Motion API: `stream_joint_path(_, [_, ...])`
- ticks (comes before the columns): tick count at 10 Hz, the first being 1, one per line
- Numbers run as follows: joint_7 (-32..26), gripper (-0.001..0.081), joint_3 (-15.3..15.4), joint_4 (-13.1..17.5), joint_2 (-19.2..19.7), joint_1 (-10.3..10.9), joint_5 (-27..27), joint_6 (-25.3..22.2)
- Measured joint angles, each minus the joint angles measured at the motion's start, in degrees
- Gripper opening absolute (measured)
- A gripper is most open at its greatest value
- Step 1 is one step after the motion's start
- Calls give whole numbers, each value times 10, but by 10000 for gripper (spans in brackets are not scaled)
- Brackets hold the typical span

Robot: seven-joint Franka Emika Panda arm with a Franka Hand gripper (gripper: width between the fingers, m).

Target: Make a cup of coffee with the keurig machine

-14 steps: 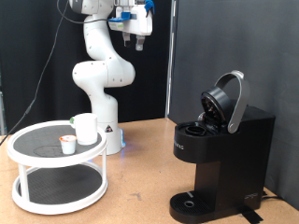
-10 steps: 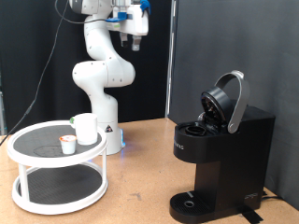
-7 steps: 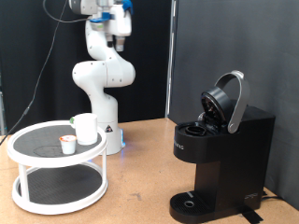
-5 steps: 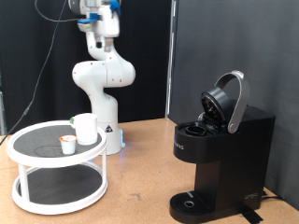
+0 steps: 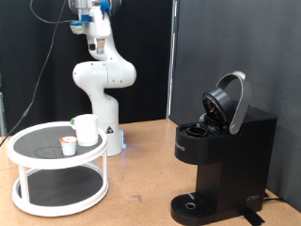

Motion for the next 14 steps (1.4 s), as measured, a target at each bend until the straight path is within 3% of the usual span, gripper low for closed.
stream_joint_path(7, [-88, 734, -98, 74, 68, -15, -33, -1])
stream_joint_path(9, [-96, 734, -102, 91, 91, -16, -50, -13])
stream_joint_path(11, [-106, 734, -104, 89, 91, -15, -40, -11])
stream_joint_path(14, [-172, 734, -114, 82, 93, -8, -15, -20])
